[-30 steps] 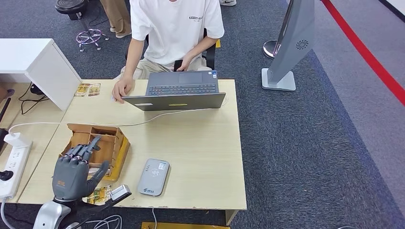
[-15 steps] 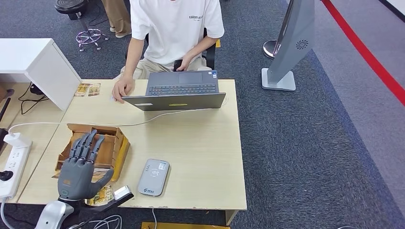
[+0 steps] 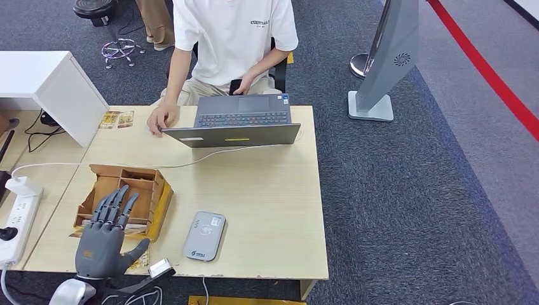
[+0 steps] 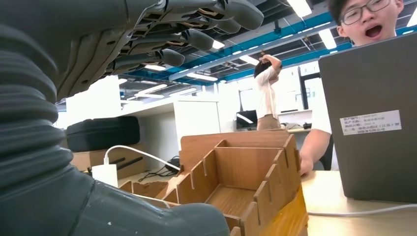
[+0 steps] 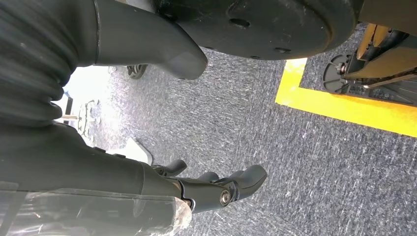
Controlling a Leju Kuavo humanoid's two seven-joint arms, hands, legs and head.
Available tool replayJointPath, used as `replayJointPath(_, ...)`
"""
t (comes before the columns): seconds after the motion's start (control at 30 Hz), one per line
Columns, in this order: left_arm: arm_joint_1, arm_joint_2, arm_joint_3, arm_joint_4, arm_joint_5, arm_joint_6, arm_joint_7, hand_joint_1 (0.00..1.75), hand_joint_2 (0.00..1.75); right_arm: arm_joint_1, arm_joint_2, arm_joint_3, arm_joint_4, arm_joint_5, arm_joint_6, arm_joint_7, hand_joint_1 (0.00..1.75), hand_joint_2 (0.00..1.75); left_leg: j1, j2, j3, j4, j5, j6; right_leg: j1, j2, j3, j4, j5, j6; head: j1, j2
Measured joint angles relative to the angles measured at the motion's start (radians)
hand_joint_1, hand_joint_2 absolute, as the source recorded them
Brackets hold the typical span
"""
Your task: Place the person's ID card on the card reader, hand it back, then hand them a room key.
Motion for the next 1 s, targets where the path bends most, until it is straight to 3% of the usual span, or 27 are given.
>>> replayJointPath(0.63, 0.025, 0.010, 0.000, 0.003, 0.008, 0.022, 0.015, 0.00, 1.75, 0.000, 0.000, 0.000, 0.000, 0.001, -0.001, 0.000, 0.00, 1.75, 0.000, 0.000, 0.000, 0.000, 0.000, 0.000, 0.000, 0.000, 0.000, 0.000, 0.000, 0.000, 0.000, 0.000)
replayJointPath(1.0, 0.021, 0.018, 0.033, 0.114, 0.030, 0.062, 0.011, 0.00, 1.75, 0.000, 0.000, 0.000, 0.000, 0.017, 0.000, 0.003, 0.00, 1.75, 0.000, 0.000, 0.000, 0.000, 0.000, 0.000, 0.000, 0.000, 0.000, 0.000, 0.000, 0.000, 0.000, 0.000)
